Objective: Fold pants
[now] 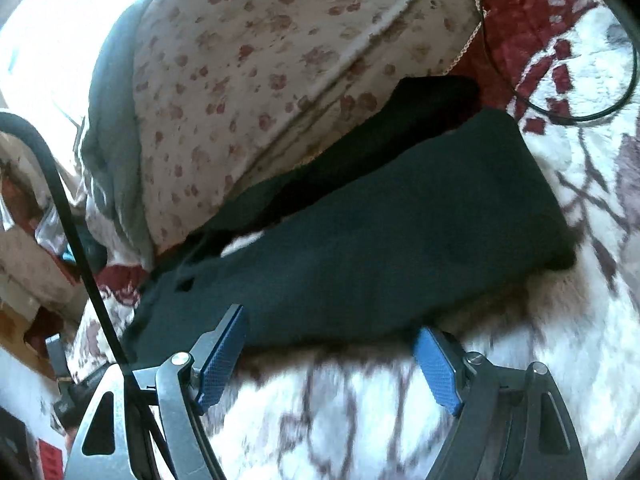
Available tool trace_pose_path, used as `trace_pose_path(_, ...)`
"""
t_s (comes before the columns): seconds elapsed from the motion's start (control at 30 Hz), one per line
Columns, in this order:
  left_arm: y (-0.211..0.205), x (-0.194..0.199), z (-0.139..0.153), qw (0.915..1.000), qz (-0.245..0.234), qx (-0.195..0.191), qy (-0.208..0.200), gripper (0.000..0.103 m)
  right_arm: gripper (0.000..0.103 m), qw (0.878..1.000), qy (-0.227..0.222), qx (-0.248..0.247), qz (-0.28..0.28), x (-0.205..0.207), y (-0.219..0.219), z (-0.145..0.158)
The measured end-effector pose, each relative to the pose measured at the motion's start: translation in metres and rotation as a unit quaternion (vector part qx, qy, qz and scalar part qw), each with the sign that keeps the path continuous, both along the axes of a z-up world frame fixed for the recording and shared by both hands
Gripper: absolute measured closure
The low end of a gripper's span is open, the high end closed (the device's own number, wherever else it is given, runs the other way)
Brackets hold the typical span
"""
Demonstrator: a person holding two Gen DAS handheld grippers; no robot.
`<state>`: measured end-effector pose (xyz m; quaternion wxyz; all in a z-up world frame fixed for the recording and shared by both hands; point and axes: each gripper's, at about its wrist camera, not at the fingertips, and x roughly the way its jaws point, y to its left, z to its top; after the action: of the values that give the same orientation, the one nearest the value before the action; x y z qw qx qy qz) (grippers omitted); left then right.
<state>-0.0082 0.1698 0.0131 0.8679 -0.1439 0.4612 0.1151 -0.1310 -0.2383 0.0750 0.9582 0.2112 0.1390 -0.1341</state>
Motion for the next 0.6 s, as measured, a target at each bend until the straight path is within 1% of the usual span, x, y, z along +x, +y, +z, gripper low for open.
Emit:
trace_pose_path(0.03, 0.001, 0.002, 0.000, 1.0000, -0.001, -0.005, 0.000, 0.030, 0.025, 1.000, -0.004, -0.001, 0.000, 0.002, -0.002, 0.002)
trace_pose_path(0.1, 0.005, 0.005, 0.000, 0.9998, -0.001, -0.017, -0.007, 0.030, 0.044, 1.000, -0.011, -0.009, -0.008, 0.008, -0.005, 0.005)
trace_pose_path(0.13, 0.007, 0.005, 0.001, 0.9996, -0.001, -0.025, -0.014, 0.034, 0.063, 1.000, -0.012, -0.008, -0.012, 0.009, -0.008, 0.005)
trace_pose_path(0.17, 0.009, 0.004, 0.002, 0.9994, 0.000, -0.028, -0.021, 0.053, 0.077, 1.000, -0.013, -0.001, -0.015, 0.009, -0.013, 0.004)
trace_pose_path(0.2, 0.010, 0.004, 0.003, 0.9992, 0.002, -0.030, -0.025, 0.075, 0.083, 0.999, -0.020, 0.015, -0.022, 0.008, -0.019, 0.003)
trace_pose_path(0.23, 0.013, 0.006, 0.003, 0.9987, -0.003, -0.044, -0.024, 0.079, 0.093, 0.999, -0.026, 0.025, -0.024, 0.006, -0.023, 0.003)
trace_pose_path(0.27, 0.016, 0.008, 0.002, 0.9980, -0.010, -0.057, -0.024, 0.085, 0.096, 0.999, -0.032, 0.033, -0.024, 0.003, -0.026, 0.003)
trace_pose_path(0.3, 0.017, 0.009, 0.003, 0.9976, -0.015, -0.063, -0.023, 0.088, 0.096, 0.998, -0.039, 0.036, -0.018, -0.001, -0.026, 0.003)
trace_pose_path(0.4, 0.016, 0.008, 0.008, 0.9973, -0.029, -0.064, -0.023, 0.091, 0.098, 0.999, -0.034, 0.009, -0.018, -0.006, -0.016, 0.009)
trace_pose_path(0.6, 0.020, -0.001, 0.026, 0.9961, -0.047, -0.069, -0.029, 0.092, 0.098, 0.999, -0.045, -0.014, -0.003, -0.020, 0.004, 0.025)
